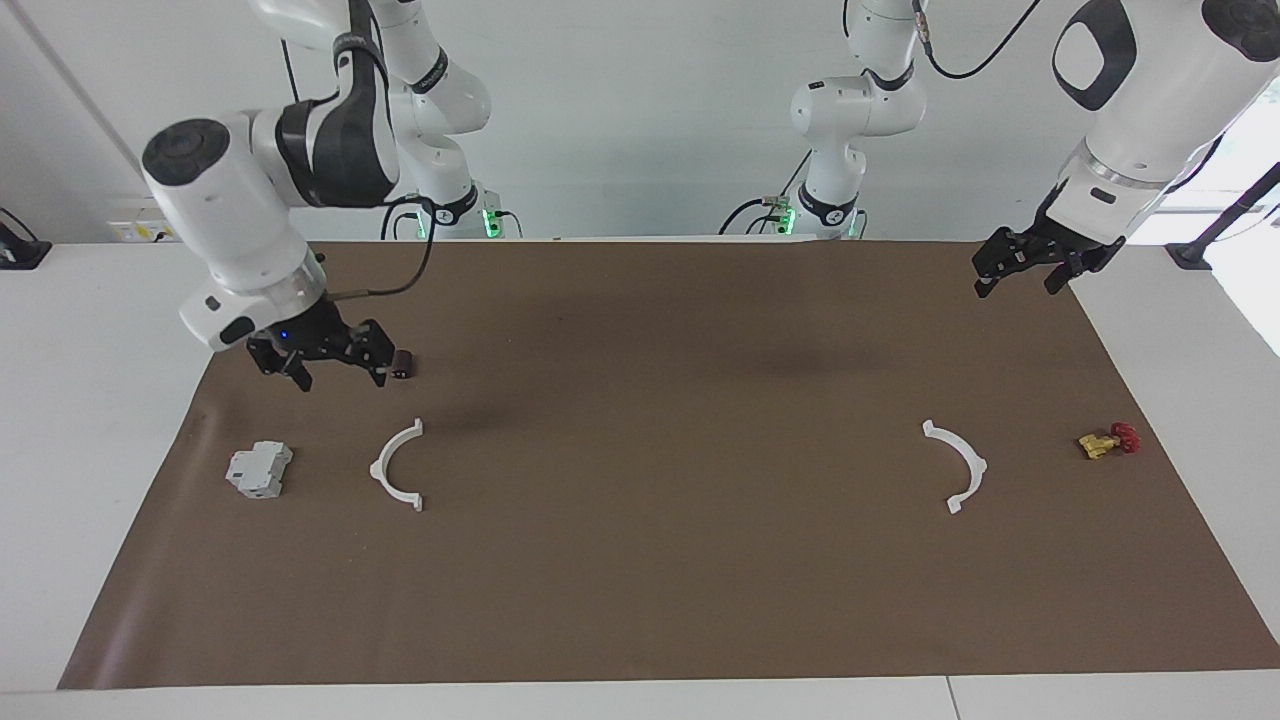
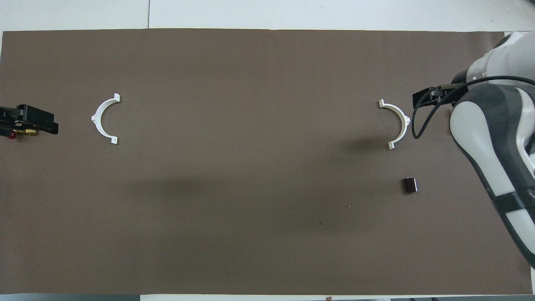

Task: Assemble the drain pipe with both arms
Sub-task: 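Reach the right gripper to the white clamp half nearer it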

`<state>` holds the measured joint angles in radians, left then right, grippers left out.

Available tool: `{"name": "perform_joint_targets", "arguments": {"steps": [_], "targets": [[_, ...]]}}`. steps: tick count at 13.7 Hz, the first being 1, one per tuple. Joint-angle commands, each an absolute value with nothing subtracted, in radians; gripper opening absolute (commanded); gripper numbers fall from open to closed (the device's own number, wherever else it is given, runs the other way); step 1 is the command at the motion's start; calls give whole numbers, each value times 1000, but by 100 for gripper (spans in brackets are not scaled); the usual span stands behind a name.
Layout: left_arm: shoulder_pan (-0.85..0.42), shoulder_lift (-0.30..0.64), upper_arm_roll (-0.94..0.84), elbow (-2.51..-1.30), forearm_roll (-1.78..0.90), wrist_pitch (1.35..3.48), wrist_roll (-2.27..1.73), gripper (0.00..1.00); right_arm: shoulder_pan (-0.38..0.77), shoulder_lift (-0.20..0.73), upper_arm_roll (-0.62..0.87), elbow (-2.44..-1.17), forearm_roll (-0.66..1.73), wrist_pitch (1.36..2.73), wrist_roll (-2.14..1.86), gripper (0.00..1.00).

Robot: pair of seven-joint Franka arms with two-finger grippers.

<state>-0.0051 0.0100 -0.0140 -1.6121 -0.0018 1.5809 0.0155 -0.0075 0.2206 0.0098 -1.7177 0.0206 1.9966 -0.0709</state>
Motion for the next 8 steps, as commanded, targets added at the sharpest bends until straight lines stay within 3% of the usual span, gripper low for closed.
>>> {"name": "perform_joint_targets", "arguments": {"steps": [1,4,6,8], "targets": [[-2,-14,-11,-1637,-2,1578,20,100,-25,296,14,-1814,41,2190,-185,100],[-2,-14,-12,-1637,-2,1580,20,100,-25,357,14,-1838,41,2244,-234,100],[-3,-14,-11,-1637,-2,1582,20,100,-26,386,14,-1870,41,2314,-274,93],[-2,-14,-11,-1637,-2,1582,20,100,-26,387,14,-1907,41,2373,-297,80]]}}
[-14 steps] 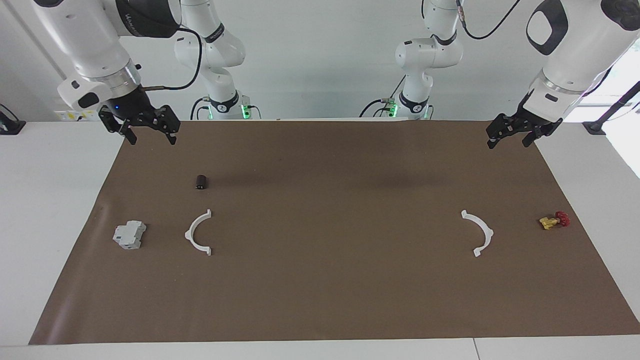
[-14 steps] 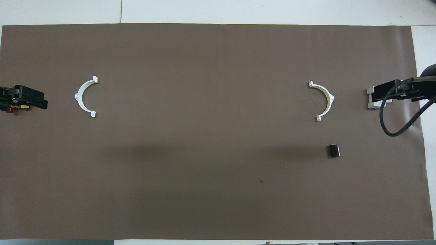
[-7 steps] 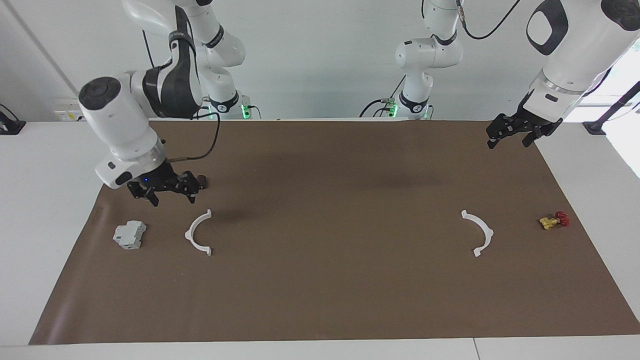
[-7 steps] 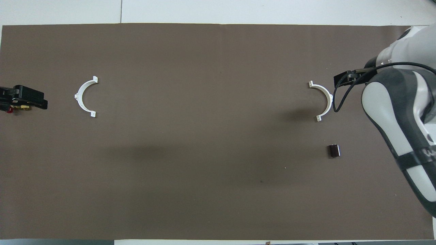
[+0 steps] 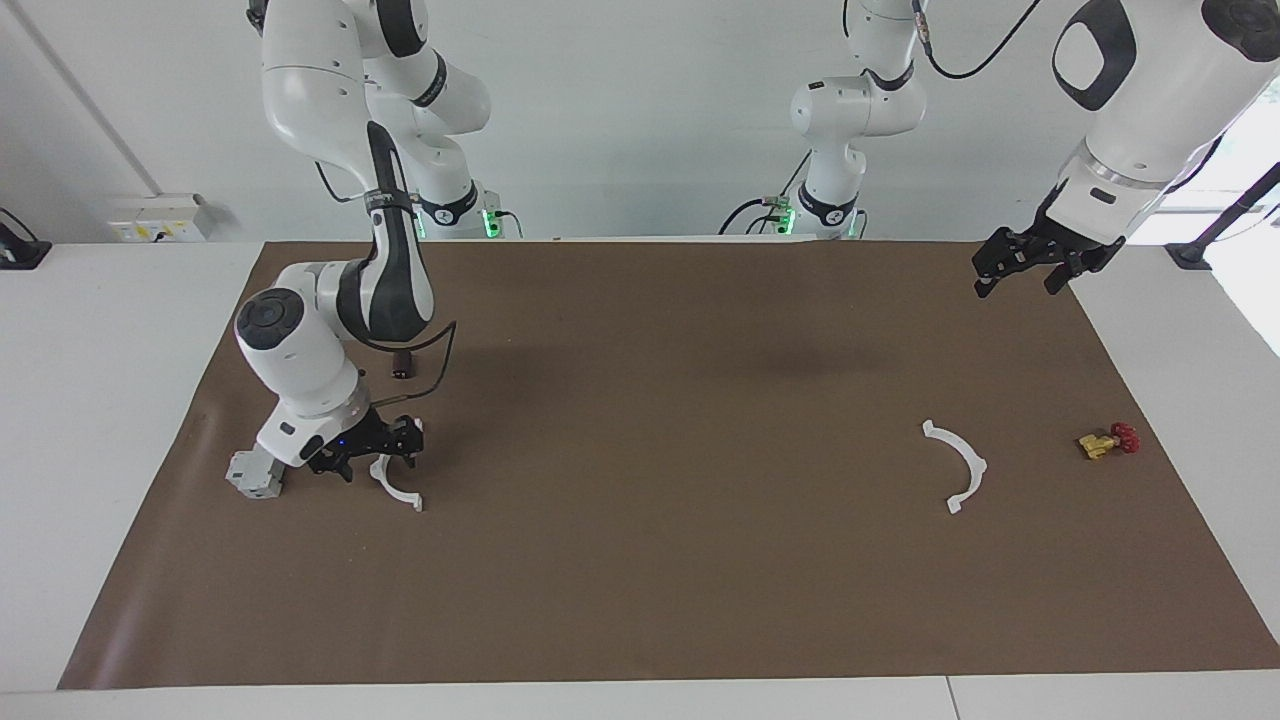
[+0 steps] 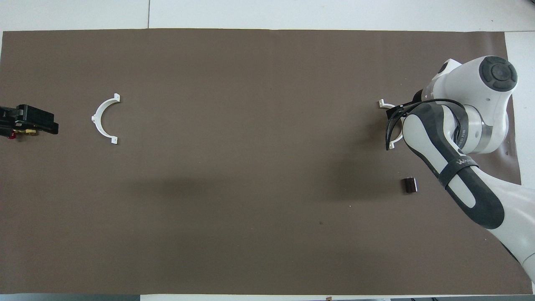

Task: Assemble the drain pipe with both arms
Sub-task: 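Reach the right gripper to the white clamp half nearer it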

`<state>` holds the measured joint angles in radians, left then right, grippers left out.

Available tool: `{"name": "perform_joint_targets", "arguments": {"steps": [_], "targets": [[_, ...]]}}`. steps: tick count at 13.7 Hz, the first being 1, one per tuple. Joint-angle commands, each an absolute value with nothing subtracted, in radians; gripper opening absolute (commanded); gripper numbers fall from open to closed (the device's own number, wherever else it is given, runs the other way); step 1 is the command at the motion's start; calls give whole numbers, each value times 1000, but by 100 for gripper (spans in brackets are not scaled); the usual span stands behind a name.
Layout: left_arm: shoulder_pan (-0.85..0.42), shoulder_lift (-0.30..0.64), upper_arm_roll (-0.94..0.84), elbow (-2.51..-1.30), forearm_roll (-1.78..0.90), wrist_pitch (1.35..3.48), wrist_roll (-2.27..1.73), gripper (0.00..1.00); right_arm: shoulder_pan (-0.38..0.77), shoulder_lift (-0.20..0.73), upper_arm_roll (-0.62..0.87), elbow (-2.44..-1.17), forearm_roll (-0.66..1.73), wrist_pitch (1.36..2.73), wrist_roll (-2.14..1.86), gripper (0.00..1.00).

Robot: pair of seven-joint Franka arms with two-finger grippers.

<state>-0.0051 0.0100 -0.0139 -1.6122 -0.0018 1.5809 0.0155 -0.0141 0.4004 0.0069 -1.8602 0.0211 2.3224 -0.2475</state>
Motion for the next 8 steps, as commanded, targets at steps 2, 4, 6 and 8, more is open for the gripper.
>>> {"name": "perform_joint_targets", "arguments": {"steps": [2,4,6,8], "targets": [[-2,-14,-11,-1637,-2,1582,20,100,-41,387,14,-1917,41,2375,-324,76],[-2,-14,-11,-1637,-2,1582,20,100,-44,382,14,-1950,41,2405,-342,72],[-3,-14,-11,-1637,-2,1582,20,100,-54,380,14,-1960,41,2418,-359,61],[-2,-14,-11,-1637,-2,1582,20,100,-51,382,14,-1959,41,2418,-357,27]]}}
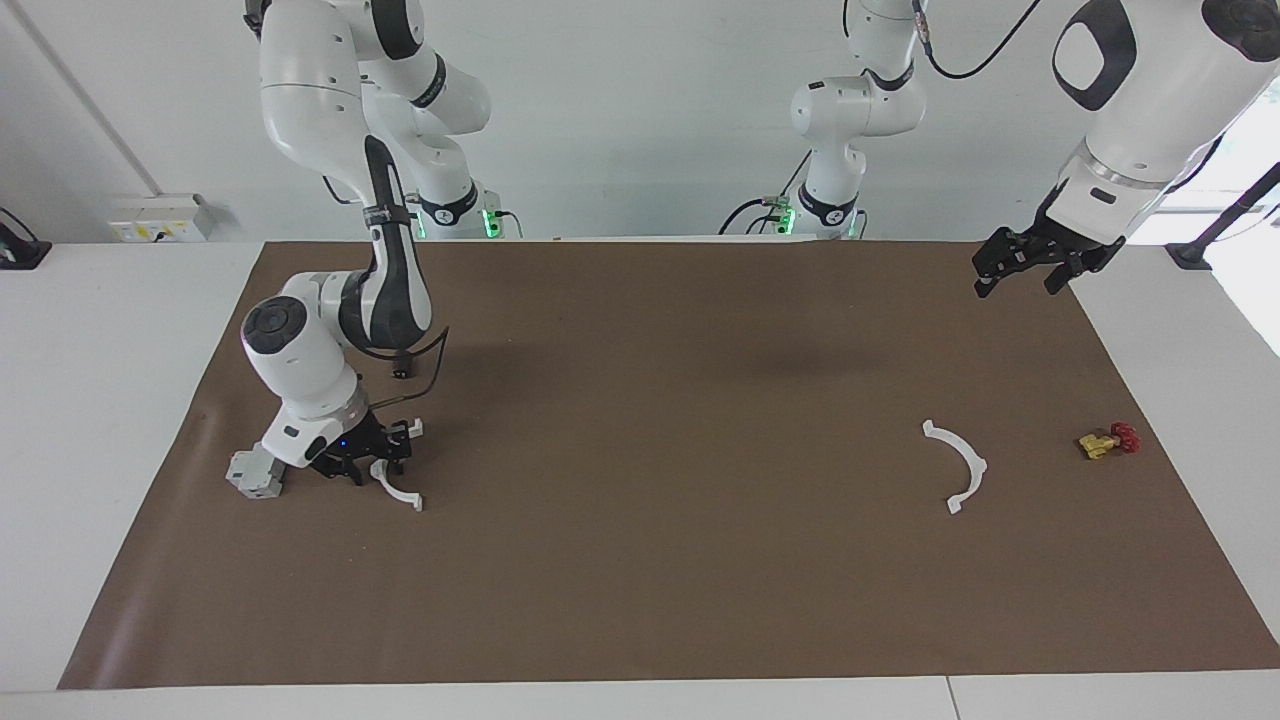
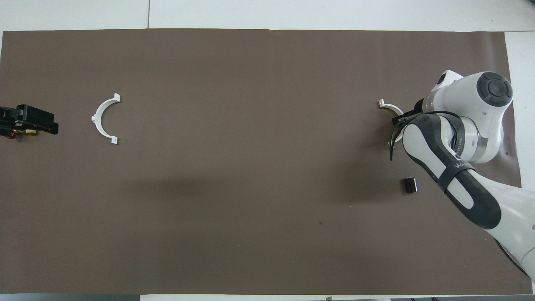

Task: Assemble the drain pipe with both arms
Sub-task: 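Reach the right gripper to the white clamp half nearer it, then grasp the white clamp half and carry it toward the table centre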

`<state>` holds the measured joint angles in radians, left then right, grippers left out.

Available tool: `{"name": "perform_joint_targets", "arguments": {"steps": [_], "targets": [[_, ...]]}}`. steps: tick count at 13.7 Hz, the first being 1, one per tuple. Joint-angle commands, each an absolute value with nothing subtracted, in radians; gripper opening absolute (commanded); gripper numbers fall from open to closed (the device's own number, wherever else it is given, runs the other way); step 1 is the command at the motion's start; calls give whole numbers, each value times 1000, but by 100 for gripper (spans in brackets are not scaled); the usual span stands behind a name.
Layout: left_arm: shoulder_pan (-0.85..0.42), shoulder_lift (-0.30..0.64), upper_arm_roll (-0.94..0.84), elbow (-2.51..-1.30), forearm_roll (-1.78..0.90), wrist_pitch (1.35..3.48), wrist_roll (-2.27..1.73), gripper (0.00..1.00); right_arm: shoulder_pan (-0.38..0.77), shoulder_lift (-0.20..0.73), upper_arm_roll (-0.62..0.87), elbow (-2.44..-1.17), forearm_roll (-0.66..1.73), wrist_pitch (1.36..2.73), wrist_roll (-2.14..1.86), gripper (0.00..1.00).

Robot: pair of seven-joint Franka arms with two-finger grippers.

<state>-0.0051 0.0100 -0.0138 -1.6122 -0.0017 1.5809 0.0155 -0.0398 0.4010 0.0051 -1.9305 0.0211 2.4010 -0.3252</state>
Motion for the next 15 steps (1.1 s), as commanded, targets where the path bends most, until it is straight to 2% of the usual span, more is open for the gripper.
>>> {"name": "perform_joint_targets", "arguments": {"steps": [1,2,4,6,8,12,15], "targets": [[-3,-14,-11,-1637,-2,1582,20,100,-43,382,14,-1950,41,2413,-350,11],[-3,-14,-11,-1637,-2,1582,20,100,-40,383,14,-1944,41,2405,-341,0],[-2,-14,-11,-1637,-2,1582,20,100,-35,383,26,-1912,41,2367,-310,0],[-3,-14,-11,-1637,-2,1582,20,100,1,394,50,-1789,41,2234,-209,0],[-3,-14,-12,-1637,-2,1582,20,100,146,425,51,-1676,25,2148,55,0],[-2,-14,-12,-1637,-2,1582,20,100,397,466,49,-1618,20,2160,482,0],[-3,-14,-12,-1637,-2,1582,20,100,426,491,49,-1646,15,2204,503,1]]}}
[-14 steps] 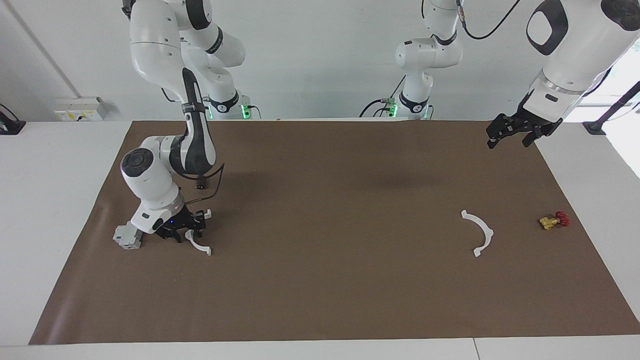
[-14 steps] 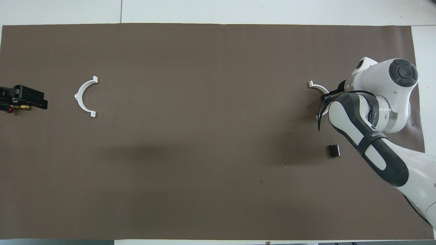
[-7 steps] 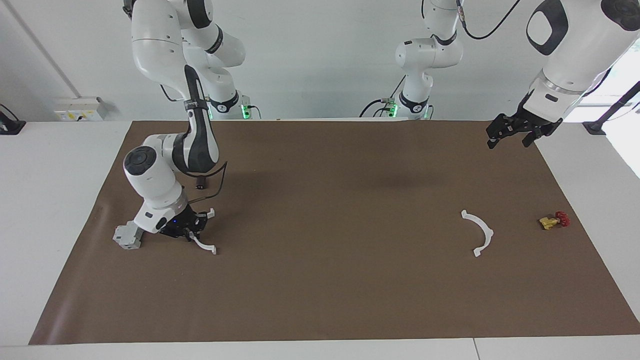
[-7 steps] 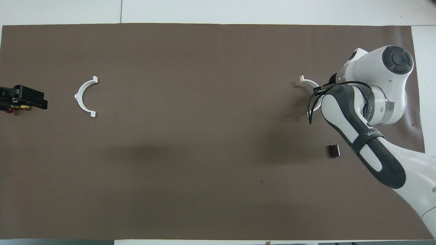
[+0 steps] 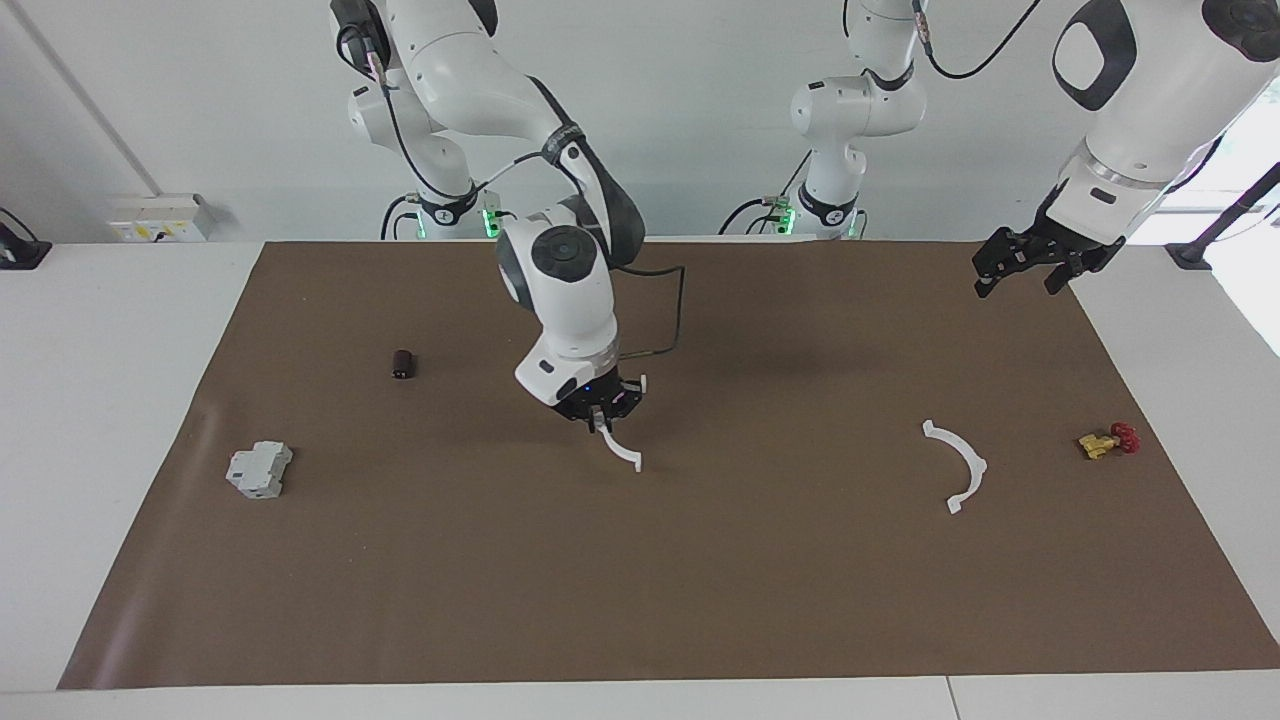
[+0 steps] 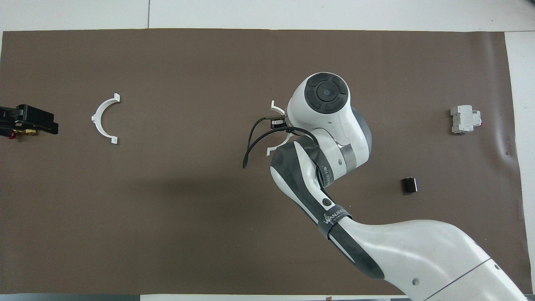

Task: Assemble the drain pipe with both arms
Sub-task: 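Grasp the white clamp half and carry it toward the table centre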

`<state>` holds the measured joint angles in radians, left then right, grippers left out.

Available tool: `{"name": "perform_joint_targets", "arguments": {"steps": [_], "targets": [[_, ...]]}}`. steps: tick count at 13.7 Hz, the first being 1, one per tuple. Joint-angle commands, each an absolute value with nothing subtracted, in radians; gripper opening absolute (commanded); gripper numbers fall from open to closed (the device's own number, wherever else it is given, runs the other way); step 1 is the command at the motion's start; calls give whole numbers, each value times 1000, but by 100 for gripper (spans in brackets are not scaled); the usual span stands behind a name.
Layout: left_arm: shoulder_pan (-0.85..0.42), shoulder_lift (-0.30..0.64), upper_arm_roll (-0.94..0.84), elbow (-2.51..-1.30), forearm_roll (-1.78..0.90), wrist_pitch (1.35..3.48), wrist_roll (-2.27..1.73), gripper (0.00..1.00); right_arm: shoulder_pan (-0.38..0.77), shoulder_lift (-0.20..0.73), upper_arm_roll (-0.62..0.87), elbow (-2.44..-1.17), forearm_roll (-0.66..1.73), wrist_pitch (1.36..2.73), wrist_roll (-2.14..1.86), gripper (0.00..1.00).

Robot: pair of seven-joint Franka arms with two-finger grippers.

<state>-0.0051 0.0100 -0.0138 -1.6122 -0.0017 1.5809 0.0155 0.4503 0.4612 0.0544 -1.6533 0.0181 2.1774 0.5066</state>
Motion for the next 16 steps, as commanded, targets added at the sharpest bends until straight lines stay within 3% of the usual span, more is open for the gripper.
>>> {"name": "perform_joint_targets", "arguments": {"steps": [1,5,16], "targets": [[-2,-14,-11,-1637,-2,1582,20,100,428,489,49,-1667,14,2223,503,1],[-3,-14,-12,-1637,-2,1582,20,100,416,480,49,-1736,-6,2296,489,1],[3,-29,-9,-1644,-2,1549,14,100,405,494,51,-1741,-14,2322,388,2]]}}
